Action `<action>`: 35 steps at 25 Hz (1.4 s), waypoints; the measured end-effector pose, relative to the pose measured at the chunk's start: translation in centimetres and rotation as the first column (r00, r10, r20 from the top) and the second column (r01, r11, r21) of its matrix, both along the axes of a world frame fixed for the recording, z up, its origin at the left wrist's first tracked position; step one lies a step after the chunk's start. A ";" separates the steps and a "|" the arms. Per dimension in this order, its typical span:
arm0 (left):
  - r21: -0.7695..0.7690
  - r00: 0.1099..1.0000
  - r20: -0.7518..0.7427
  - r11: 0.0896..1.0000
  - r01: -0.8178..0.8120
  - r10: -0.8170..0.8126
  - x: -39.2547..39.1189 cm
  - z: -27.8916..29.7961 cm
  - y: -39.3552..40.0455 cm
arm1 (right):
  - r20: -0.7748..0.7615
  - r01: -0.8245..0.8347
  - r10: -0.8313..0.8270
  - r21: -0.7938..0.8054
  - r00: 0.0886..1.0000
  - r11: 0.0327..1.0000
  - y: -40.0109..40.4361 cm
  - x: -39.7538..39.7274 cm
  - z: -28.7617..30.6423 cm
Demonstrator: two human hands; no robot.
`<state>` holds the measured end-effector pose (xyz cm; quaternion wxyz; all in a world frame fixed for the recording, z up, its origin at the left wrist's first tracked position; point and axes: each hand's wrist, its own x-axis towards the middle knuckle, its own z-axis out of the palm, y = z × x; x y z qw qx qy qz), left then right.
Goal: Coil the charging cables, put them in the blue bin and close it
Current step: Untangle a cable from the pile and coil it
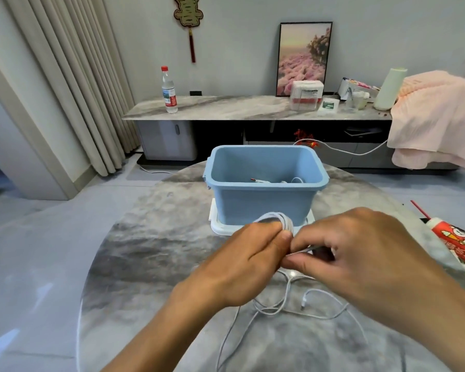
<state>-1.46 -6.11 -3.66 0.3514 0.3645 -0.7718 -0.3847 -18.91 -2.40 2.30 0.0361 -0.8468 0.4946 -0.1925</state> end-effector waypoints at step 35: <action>0.279 0.424 -0.905 0.771 0.572 0.013 0.2 1.3 0.4 | 0.858 -0.282 -0.190 0.355 0.478 0.891 -4.3 1.3 -5.4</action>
